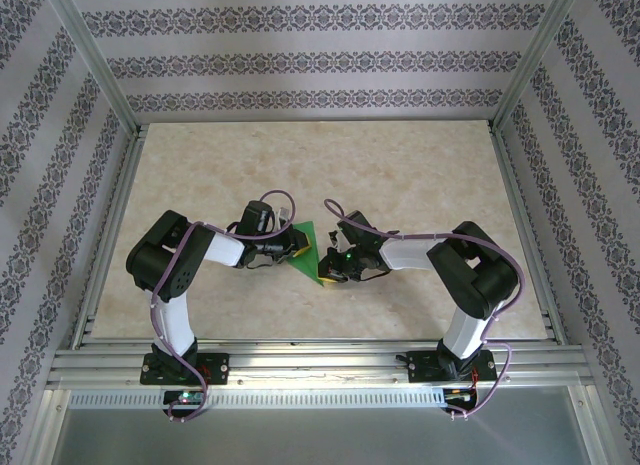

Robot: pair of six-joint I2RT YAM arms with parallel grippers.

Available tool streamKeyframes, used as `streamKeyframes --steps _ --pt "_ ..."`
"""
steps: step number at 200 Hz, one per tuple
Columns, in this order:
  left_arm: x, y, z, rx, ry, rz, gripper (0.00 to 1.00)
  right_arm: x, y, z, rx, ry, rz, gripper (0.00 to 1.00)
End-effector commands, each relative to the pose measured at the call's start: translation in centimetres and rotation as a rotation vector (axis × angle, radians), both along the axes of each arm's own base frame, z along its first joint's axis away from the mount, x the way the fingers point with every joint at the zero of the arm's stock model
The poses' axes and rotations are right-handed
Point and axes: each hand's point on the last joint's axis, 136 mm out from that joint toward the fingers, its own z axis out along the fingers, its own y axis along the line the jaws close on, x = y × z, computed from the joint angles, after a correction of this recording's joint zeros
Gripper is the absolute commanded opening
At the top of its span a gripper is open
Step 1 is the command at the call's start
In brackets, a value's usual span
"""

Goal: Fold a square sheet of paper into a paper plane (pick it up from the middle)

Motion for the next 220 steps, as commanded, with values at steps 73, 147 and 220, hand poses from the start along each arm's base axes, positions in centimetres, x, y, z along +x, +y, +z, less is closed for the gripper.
streamKeyframes --steps 73,147,220 --pt "-2.1 0.8 -3.1 0.058 0.096 0.008 0.10 -1.2 -1.1 0.0 0.006 0.015 0.022 0.19" --pt "-2.0 0.7 -2.9 0.051 0.096 0.006 0.10 -2.2 -1.2 -1.4 -0.074 -0.009 0.098 0.19" --pt "-2.0 0.7 -3.0 0.044 0.098 0.007 0.10 -2.1 -2.3 -1.7 -0.218 -0.121 0.159 0.19"
